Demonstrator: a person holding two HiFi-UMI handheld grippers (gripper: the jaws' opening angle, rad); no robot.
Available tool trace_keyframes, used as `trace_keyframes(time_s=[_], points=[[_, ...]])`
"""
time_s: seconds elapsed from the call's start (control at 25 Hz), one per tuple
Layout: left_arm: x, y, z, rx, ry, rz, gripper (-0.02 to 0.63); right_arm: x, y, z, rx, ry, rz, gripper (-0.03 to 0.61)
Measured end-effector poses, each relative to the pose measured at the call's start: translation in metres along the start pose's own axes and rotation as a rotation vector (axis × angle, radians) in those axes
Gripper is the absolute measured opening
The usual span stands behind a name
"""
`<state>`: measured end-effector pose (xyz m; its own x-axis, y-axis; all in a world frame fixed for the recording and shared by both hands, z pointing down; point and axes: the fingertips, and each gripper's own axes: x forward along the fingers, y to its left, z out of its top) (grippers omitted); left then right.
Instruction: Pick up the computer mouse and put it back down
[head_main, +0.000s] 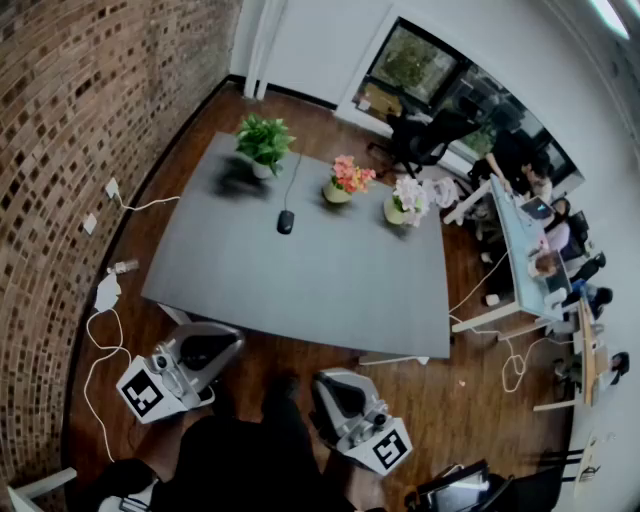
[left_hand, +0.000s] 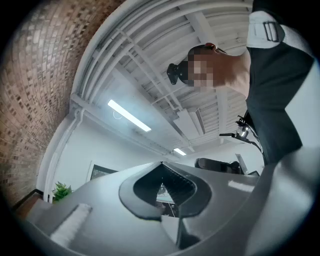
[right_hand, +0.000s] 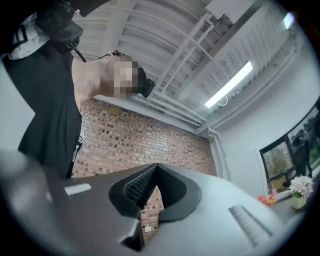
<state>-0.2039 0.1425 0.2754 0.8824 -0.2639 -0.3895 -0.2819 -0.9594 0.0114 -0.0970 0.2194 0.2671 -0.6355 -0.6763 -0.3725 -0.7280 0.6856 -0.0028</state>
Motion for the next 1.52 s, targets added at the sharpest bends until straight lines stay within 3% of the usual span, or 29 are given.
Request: trace_keyframes(time_s=[0.16, 0.36, 0.52, 0.8, 1.12, 1.36, 1.52], points=[[0.023, 0.015, -0.015, 0.033, 0.015, 0.048, 0.003, 0.006, -0.044, -0.004, 0.020, -0.002, 0.062, 0.000], [0.072, 0.051, -0.033, 0.048, 0.024, 0.170, 0.003, 0.010, -0.117, 0.005, 0.038, -0.043, 0.126, 0.000], [0.130, 0.068, -0.051, 0.088, 0.077, 0.212, 0.003, 0.000, -0.198, 0.014, 0.091, -0.076, 0.124, 0.000], [0.186, 0.075, -0.099, 0.078, 0.178, 0.280, 0.003, -0.022, -0.302, -0.002, 0.208, -0.077, 0.071, 0.000], [0.199, 0.125, -0.116, 0.039, 0.235, 0.306, 0.003, 0.005, -0.340, -0.018, 0.240, -0.056, 0.054, 0.000], [0.209, 0.176, -0.116, -0.004, 0.195, 0.252, 0.003, 0.037, -0.344, -0.017, 0.130, 0.015, 0.016, 0.002], [0.196, 0.221, -0.120, -0.080, 0.139, 0.272, 0.003, 0.069, -0.340, -0.030, 0.094, 0.091, -0.005, 0.005]])
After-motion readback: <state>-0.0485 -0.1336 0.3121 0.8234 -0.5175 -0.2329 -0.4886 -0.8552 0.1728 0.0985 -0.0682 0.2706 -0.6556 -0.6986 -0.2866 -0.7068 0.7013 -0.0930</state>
